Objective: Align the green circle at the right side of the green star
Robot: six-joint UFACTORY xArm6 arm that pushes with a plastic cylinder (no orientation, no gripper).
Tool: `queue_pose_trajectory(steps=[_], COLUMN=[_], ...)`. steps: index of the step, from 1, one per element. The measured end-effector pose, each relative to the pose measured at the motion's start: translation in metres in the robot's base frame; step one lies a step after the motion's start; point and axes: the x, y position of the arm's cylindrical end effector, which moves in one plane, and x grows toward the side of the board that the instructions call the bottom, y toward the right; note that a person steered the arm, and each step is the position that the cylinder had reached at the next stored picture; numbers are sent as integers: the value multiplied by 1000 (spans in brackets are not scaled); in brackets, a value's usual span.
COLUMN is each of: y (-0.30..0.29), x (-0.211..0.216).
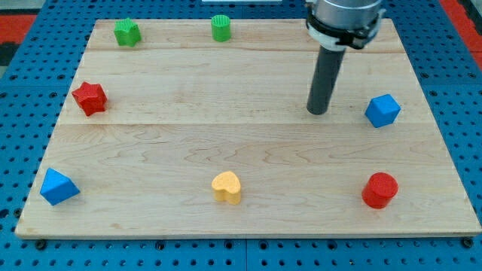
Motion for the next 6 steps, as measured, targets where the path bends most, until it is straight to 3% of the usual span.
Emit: queue_pose_trajectory(steps=[4, 6], y=[-34, -143], x=[-214, -211])
